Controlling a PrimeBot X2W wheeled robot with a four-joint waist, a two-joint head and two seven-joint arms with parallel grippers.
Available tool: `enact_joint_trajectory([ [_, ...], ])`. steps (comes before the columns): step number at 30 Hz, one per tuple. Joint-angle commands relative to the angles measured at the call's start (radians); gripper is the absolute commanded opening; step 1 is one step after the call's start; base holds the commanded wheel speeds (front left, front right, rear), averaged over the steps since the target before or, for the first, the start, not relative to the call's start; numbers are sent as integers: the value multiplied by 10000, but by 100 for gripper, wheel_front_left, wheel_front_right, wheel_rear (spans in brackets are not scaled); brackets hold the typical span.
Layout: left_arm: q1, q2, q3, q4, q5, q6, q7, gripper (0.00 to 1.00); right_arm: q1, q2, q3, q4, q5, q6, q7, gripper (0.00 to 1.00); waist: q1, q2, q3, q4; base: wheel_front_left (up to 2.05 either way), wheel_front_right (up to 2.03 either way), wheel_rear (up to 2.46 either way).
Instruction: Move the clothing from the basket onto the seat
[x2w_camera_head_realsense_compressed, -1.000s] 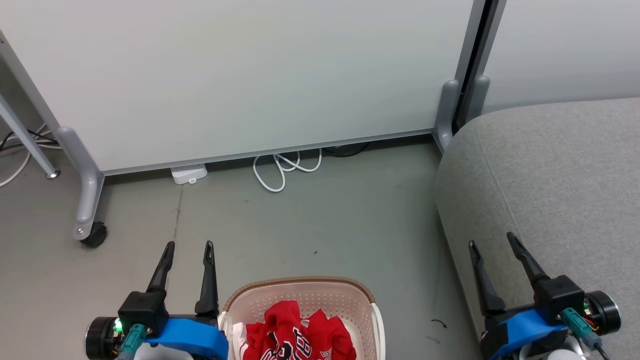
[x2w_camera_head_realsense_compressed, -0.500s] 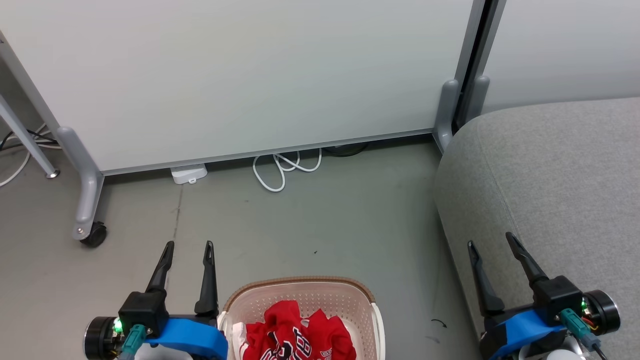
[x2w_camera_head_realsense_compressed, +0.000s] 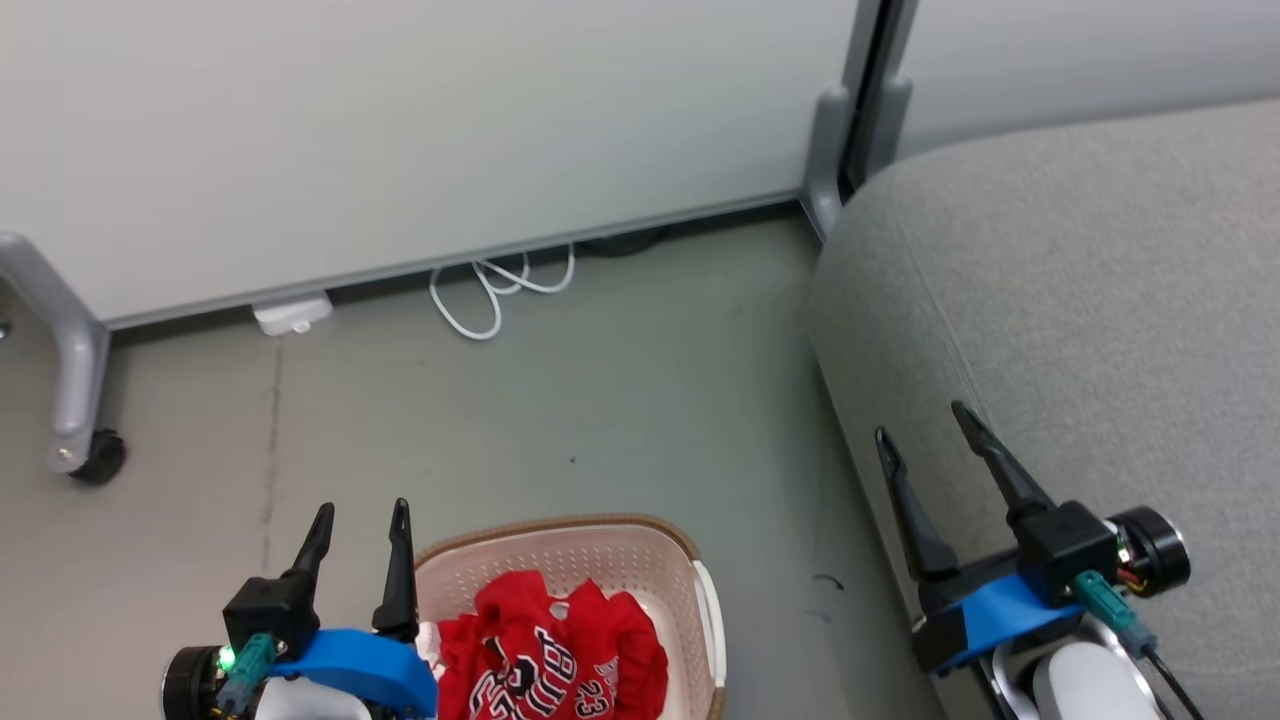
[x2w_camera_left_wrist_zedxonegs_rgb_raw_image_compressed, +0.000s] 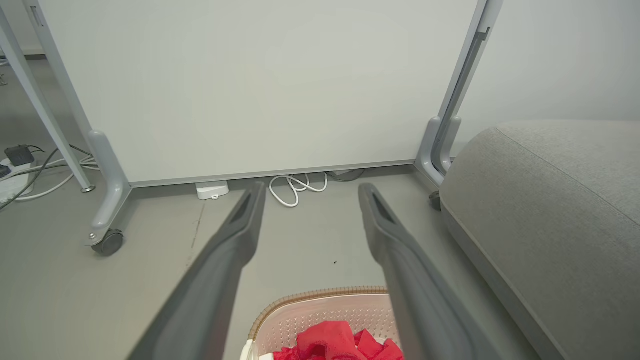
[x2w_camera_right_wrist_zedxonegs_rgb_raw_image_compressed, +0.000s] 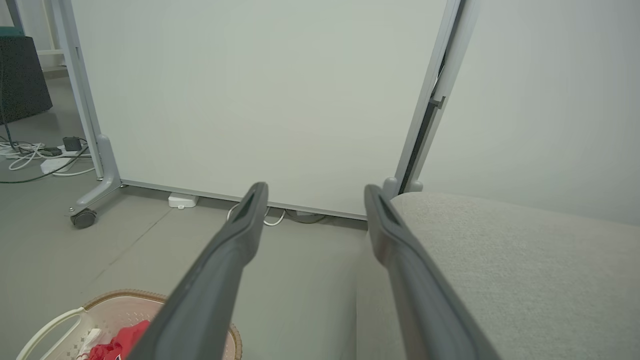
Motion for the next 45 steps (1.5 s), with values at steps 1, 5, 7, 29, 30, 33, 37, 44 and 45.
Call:
enact_joint_trajectory([
  [1, -312, 71, 54, 220, -47, -38, -29, 100, -283, -47, 25, -107, 22, 4, -37, 100, 0, 0, 599, -501, 0, 0, 0],
  [5, -771, 149, 60, 945, -74, -84, -29, 100, -627, -43, 40, -319, 268, 4, -81, 100, 0, 0, 1398, -959, 0, 0, 0],
  [7, -1042, 200, 61, 1357, -105, -113, -29, 100, -794, -41, 35, -424, 380, 4, -106, 100, 0, 0, 1816, -1159, 0, 0, 0],
  [29, -3458, 830, -220, 5515, -1077, -546, 754, 100, -1725, -32, 521, -1376, 1533, 4, -148, 100, 0, 0, 5014, -2823, 0, 0, 0],
  [30, -3549, 855, -248, 5632, -1098, -550, 785, 100, -1733, -34, 541, -1399, 1637, 4, -148, 100, 0, 0, 5113, -2870, 0, 0, 0],
  [33, -3872, 935, -245, 5950, -1099, -354, 820, 100, -1764, -34, 591, -1490, 1853, 4, -149, 100, 0, 0, 5403, -2986, 0, 0, 0],
  [37, -4195, 1040, -282, 6401, -989, 137, 946, 100, -1829, -34, 671, -1579, 2040, 4, -149, 100, 0, 0, 5765, -3099, 0, 0, 0],
  [44, -4817, 1283, -416, 7010, -709, 1259, 1156, 100, -1954, -34, 796, -1726, 2234, 4, -150, 100, 0, 0, 6371, -3152, 0, 0, 0],
  [45, -4905, 1318, -428, 7098, -706, 1326, 1241, 100, -1970, -35, 814, -1732, 2250, 4, -150, 100, 0, 0, 6440, -3154, 0, 0, 0],
])
